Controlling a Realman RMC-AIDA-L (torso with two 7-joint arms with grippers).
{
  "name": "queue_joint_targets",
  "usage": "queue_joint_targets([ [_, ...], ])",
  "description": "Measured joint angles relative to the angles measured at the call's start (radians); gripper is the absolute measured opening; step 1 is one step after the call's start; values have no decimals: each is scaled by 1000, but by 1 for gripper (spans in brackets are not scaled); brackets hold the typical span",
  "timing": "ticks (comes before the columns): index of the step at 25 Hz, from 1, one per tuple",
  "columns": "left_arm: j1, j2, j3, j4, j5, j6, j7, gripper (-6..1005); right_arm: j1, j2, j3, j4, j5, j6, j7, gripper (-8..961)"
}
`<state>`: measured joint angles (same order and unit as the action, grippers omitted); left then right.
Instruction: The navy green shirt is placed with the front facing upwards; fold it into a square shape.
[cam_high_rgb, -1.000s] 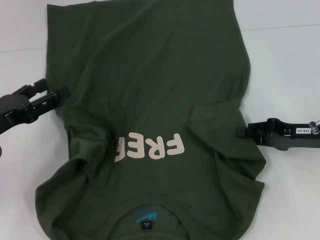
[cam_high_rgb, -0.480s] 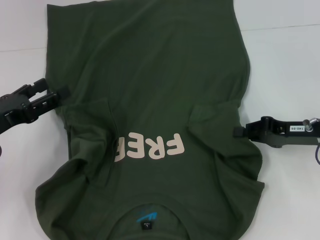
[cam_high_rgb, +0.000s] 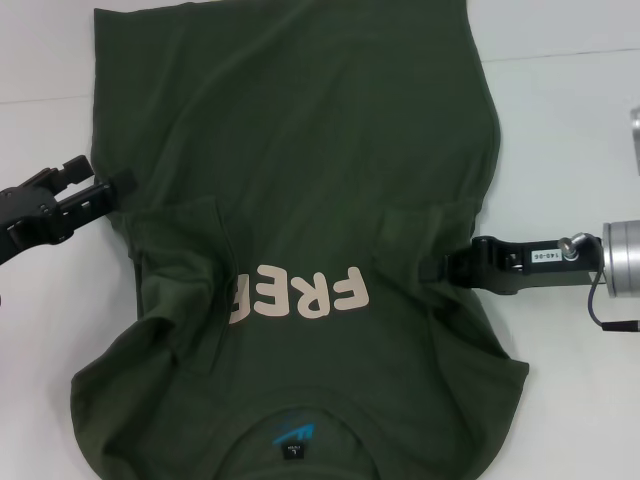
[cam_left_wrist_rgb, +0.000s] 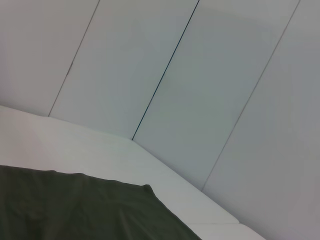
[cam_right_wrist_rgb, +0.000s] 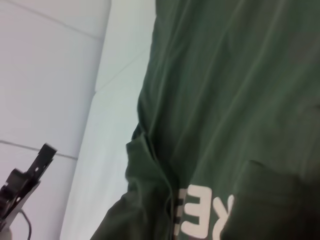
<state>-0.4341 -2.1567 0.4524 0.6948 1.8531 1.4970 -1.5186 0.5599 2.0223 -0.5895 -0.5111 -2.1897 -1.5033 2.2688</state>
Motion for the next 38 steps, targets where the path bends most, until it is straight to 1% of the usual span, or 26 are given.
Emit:
queue_joint_targets([
  [8,-1,0,0,0,0,0,0,904,6,-1,-12,-7,-1,-28,0,47],
  [15,-7,0,0,0,0,0,0,903,30,0,-88,-2,-2,-63,0,75],
  [21,-8,0,0,0,-1,0,0,903,38,1,-110,-6,3,-101,-15,96],
  [27,-8,-1,0,0,-2,0,0,902,36,0,-99,-7,9,-137,-36,304],
  [31,-8,-1,0,-3,-2,0,0,903,11,-10,-59,-9,81,-183,-83,500],
  [38,-7,-2,0,-12,-2,1,0,904,-33,-22,-32,-11,108,-188,-125,629],
])
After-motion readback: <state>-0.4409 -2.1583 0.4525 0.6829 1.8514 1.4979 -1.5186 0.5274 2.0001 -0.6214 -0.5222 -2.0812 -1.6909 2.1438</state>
